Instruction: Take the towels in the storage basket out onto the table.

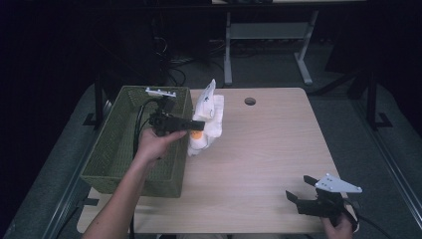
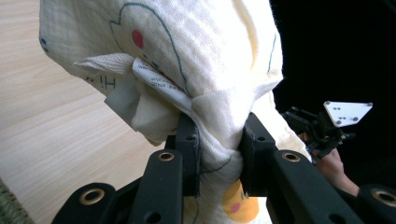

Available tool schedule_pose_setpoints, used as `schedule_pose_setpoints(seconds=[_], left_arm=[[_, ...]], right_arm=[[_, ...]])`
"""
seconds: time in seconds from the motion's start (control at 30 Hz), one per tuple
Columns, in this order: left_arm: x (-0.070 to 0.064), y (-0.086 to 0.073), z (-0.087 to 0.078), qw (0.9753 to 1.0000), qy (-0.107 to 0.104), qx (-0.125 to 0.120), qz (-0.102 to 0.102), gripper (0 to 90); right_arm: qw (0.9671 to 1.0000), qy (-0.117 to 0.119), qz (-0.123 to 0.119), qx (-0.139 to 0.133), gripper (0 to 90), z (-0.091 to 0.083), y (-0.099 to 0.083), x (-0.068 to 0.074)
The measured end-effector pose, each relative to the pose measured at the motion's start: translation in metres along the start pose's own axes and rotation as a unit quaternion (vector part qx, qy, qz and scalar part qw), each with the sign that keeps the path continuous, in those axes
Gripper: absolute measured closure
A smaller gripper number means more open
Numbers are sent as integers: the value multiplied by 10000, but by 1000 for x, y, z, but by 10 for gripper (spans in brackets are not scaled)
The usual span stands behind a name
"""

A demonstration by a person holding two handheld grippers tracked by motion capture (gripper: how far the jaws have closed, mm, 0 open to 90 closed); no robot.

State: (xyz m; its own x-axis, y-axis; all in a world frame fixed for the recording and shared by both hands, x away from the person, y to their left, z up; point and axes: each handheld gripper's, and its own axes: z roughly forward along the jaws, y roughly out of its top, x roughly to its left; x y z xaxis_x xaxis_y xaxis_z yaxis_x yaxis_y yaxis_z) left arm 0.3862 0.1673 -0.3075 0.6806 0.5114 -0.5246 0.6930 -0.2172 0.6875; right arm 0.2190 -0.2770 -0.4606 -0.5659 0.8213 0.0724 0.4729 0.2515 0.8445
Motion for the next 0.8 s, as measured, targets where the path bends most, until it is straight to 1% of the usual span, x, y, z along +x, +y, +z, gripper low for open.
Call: schedule_pose_setpoints(seconds=[0.23,0.33,0.43,0.6,0.7,0.8], left_arm=[[-2,1,9,10000,-12,32,-21,729],[-2,1,13,10000,30,66,-13,729],[-2,1,22,9999,26,111,-42,729],[-4,1,34,9997,3,235,3,727],[-6,1,40,9995,28,310,44,726],[-7,0,44,9994,10,329,61,726]], right_arm=[[10000,10,-16,-5,139,0,0,0],[10000,2,-18,1,139,0,0,0],[10000,11,-19,0,139,0,0,0],[10000,31,-12,-21,139,-1,0,0],[10000,33,-19,-22,139,-1,0,0],[10000,35,-23,-24,139,-1,0,0]])
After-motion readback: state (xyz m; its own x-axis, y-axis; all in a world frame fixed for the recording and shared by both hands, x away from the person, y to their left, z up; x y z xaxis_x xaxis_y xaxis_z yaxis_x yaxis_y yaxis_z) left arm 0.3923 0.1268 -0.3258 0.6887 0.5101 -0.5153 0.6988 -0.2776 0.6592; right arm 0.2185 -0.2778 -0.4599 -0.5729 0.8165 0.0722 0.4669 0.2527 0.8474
